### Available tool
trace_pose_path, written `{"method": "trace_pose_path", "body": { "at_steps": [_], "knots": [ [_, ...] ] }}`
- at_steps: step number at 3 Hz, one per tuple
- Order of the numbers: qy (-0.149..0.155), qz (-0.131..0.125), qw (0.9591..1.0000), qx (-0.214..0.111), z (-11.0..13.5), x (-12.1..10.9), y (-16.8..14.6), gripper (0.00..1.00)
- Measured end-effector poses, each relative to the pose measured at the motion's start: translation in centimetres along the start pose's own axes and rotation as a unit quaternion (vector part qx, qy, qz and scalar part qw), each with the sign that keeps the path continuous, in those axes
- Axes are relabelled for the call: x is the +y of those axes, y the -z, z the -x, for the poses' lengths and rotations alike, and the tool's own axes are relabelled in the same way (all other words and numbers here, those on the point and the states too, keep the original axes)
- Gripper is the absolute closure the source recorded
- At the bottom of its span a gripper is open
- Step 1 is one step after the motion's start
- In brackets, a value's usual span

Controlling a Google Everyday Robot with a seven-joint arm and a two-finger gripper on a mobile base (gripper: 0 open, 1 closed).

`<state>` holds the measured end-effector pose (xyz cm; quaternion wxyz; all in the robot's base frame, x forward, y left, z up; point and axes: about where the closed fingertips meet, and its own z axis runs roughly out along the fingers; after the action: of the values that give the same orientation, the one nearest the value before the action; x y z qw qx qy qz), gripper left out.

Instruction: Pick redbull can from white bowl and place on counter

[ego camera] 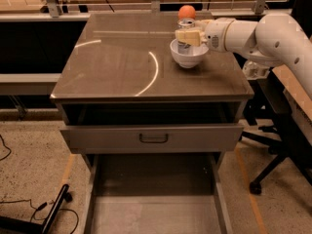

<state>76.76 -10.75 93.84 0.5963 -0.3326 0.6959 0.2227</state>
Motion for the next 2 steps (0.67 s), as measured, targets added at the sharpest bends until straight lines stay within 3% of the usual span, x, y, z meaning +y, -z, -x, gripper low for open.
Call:
{"method": "trace_pose_path", "body": {
  "at_steps": [2],
  "knots": [
    [0.064,0.014,0.9975,0.025,8.3,0.9,0.1,1.0]
  ]
}}
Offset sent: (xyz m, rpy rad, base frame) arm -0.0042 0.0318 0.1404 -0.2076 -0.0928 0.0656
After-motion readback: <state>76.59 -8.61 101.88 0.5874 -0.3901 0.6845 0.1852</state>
